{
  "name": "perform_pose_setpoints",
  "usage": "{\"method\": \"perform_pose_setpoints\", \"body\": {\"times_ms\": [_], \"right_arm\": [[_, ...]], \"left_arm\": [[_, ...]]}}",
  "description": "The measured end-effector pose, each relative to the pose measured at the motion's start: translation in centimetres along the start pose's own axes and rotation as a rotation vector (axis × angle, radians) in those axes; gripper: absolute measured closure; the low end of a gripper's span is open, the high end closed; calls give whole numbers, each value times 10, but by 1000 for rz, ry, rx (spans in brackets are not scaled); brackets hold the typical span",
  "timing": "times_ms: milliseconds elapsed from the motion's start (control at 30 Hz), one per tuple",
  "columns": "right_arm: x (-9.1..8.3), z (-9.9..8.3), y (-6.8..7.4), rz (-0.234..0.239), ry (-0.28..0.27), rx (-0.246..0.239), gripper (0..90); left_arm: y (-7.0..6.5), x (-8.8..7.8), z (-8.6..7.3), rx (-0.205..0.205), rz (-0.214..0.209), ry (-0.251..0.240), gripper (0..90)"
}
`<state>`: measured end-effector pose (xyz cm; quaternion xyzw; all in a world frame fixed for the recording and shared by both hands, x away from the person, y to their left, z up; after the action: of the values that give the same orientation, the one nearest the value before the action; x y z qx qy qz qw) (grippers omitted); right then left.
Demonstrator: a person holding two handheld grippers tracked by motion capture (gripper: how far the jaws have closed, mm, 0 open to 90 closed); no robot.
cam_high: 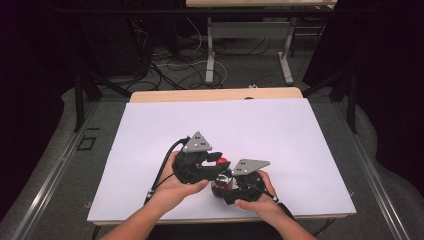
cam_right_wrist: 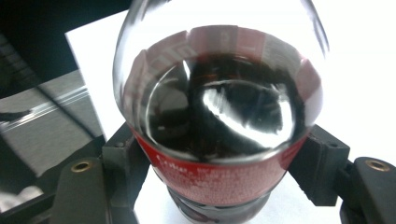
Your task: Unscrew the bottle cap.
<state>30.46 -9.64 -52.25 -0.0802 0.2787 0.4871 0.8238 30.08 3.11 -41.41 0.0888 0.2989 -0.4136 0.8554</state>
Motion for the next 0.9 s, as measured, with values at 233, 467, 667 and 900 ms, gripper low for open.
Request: {"method": "perform_pose_setpoints", "body": {"times_ms": [233,467,667,900], "right_arm": [[1,-2,-1,-41,20,44,289],[0,-1,-3,10,-5,52,289],[-5,2,4,105,-19,-33,289],[-5,2,14,182,-13,-85,289]], "left_arm": [[-9,6,-1,-27,91,-22,612],[-1,2,2,-10,-5,-29,520],[11,-18,4,187,-211,19,437],[26,-26,0,372,-449,62,484]]}}
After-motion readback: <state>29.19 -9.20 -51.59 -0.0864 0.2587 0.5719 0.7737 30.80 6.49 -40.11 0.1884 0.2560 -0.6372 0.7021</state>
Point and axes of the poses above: each handheld gripper's, and its own axes: x roughly forward along the jaws, z roughly out of its top, y roughly to its left, the point moved 4 cm from there along x, roughly forward along the jaws, and after that the axes turned 3 degrees about z, right-handed, at the moved point
